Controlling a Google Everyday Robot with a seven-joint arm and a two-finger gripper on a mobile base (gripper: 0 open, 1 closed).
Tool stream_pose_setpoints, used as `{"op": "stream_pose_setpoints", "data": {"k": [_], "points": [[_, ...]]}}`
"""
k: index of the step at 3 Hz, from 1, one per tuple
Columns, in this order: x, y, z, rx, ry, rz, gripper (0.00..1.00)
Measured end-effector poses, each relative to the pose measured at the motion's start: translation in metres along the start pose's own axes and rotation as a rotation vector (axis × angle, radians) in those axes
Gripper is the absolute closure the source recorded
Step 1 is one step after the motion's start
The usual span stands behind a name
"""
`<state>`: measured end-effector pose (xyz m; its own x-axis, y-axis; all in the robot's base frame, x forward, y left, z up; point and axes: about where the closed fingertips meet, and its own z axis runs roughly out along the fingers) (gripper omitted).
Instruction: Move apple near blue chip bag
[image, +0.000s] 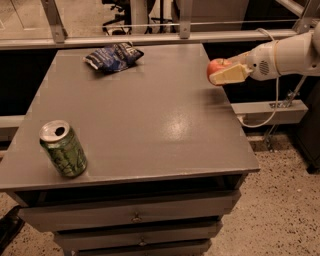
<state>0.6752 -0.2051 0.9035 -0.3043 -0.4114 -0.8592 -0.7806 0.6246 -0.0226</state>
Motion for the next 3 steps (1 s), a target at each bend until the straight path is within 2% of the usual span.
{"op": "stream_pose_setpoints", "data": {"k": [1,2,3], "points": [[-0.003,0.002,0.006,-0.005,-0.002,-0.008,1.0],[-0.032,0.015,0.053,-0.051,-0.021,-0.072,1.0],[-0.073,0.027,0.122,-0.071,-0.035,-0.133,1.0]]}}
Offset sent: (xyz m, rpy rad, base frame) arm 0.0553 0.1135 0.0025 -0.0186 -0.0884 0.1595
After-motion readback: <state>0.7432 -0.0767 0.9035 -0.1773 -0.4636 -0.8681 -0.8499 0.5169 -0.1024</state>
